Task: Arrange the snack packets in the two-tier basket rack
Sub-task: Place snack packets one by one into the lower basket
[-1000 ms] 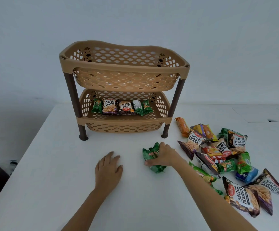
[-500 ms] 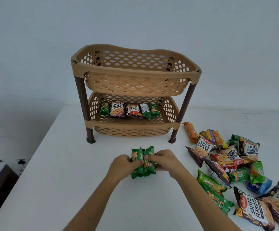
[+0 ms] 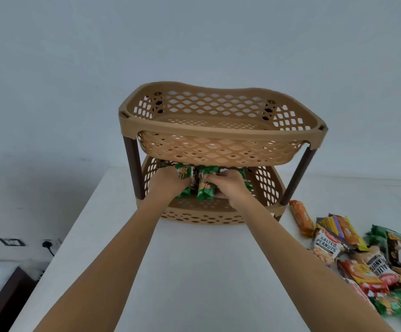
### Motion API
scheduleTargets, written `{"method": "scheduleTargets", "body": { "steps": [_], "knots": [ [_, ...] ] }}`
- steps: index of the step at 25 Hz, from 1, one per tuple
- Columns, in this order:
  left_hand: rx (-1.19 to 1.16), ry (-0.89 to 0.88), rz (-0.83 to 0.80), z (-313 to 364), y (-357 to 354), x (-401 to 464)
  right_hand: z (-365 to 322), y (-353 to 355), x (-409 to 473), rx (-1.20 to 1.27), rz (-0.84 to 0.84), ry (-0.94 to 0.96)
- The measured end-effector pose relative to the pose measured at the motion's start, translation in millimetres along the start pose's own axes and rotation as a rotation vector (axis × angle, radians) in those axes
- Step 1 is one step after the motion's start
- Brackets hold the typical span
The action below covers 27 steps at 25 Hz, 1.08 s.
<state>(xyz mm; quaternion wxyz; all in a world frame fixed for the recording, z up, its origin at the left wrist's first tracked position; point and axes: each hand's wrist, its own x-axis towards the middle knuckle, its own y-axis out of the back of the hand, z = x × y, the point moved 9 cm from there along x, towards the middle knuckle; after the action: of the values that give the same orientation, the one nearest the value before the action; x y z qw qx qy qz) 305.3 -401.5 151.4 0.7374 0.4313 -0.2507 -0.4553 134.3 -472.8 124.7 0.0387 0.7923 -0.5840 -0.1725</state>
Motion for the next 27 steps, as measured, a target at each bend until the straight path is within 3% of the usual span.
{"method": "scheduleTargets", "body": {
  "steps": [3,6,10,18,23,25,27],
  "knots": [
    [0.349,0.071,-0.130,-21,-26,26,18,-23,30,-0.311,-0.039,-0.071],
    [0.495,0.122,-0.234,-42,-47,37,40,-48,44,-0.390,-0.161,-0.163],
    [0.611,0.164,-0.228,-55,-54,41,48,-79,45,-0.311,-0.290,-0.229],
    [0.549,0.175,-0.345,-56,-54,35,45,-96,49,-0.544,-0.346,-0.127],
    [0.596,0.079,-0.118,-25,-27,13,37,-74,35,-0.478,-0.277,-0.095],
    [0.512,-0.025,0.063,-3,-10,-8,21,-55,24,-0.465,-0.191,0.035],
    [0.314,-0.257,0.322,23,6,-45,-2,-32,2,-0.439,-0.046,0.247]
  ]
}}
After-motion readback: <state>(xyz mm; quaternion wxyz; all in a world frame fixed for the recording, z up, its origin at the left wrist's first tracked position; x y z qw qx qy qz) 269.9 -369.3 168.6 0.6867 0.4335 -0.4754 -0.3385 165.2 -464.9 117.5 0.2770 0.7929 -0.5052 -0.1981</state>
